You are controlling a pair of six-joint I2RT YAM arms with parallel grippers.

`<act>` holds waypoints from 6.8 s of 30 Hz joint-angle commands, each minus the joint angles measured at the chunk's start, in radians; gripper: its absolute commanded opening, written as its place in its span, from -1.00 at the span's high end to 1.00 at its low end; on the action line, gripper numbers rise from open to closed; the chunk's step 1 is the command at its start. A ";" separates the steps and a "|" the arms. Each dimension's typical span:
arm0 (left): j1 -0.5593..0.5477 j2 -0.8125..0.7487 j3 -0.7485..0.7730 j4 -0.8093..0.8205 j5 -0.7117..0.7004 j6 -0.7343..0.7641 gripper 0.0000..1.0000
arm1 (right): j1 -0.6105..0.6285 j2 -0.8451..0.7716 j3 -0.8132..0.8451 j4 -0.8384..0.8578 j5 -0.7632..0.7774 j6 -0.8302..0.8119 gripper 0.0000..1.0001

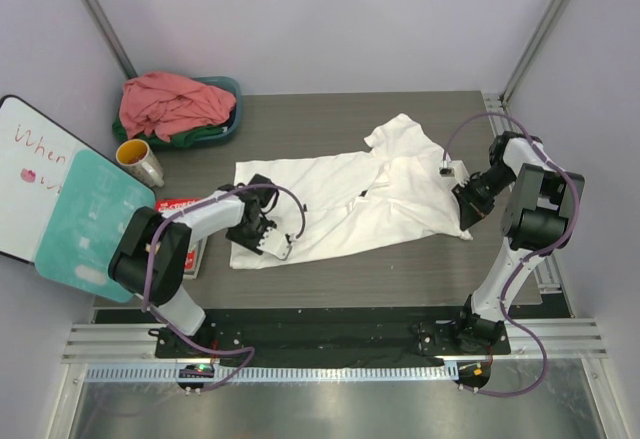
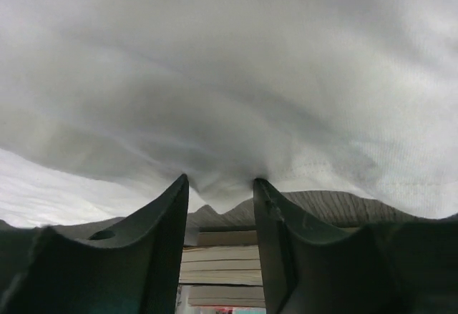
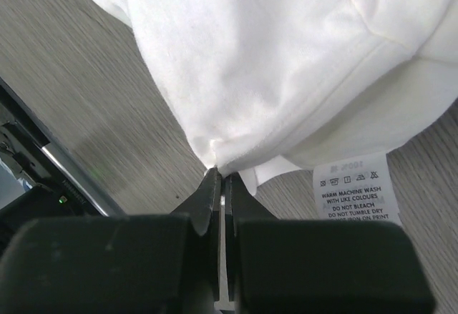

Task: Fold and stack the t-shirts
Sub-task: Fold the tshirt

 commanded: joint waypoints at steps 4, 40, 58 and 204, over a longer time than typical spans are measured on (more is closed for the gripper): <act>-0.003 0.031 -0.101 0.166 -0.108 0.030 0.77 | 0.003 -0.019 0.010 0.019 0.064 -0.003 0.97; 0.000 -0.117 -0.168 0.084 -0.128 0.002 -0.31 | 0.006 -0.047 -0.034 -0.050 0.320 -0.192 0.49; 0.089 -0.149 0.080 0.153 -0.122 -0.050 -0.58 | 0.004 0.030 0.453 -0.147 0.041 -0.071 0.39; 0.115 0.020 0.033 0.349 -0.130 -0.277 0.99 | 0.690 0.080 0.239 0.468 0.145 -0.105 0.71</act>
